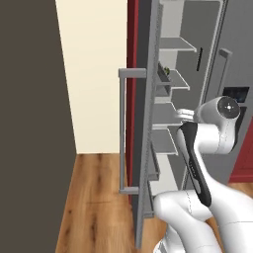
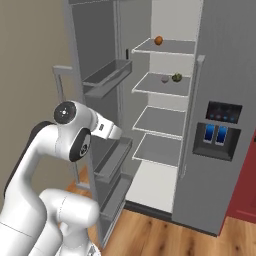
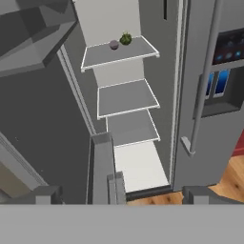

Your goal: Place the eggplant in the correct fridge rack based on whether it is a fruit or vegetable. Finally, close the fridge door.

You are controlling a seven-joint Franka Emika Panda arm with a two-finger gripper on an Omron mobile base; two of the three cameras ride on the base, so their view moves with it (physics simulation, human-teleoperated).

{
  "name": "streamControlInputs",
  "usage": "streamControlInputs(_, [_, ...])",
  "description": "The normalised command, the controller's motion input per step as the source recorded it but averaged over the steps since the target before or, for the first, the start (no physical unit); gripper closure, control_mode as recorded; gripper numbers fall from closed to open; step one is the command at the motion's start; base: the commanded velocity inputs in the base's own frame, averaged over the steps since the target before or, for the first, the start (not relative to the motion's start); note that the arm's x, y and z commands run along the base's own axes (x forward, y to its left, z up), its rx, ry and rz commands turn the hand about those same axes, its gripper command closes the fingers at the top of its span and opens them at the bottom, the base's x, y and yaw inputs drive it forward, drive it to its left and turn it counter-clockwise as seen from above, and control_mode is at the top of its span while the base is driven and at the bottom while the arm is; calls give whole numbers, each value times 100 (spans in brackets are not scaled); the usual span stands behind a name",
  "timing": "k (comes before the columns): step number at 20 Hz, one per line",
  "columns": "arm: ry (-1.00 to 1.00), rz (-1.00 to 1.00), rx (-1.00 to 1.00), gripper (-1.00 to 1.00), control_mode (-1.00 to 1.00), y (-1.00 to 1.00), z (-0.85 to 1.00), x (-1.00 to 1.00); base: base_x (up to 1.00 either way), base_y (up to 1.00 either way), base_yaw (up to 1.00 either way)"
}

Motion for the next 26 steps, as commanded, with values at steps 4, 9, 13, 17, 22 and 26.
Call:
streamControlInputs(4, [0,0,0,-100,100,0,0,0,-22,0,0])
streamControlInputs(9, [0,0,0,-100,-100,0,0,0,0,0,0])
streamControlInputs(13, [0,0,0,-100,-100,0,0,0,0,0,0])
streamControlInputs(17, [0,0,0,-100,-100,0,0,0,0,0,0])
streamControlInputs(22, [-9,0,0,-100,-100,11,2,-55,0,0,0])
streamControlInputs(26, [-24,0,-2,-100,-100,58,14,-97,0,0,0])
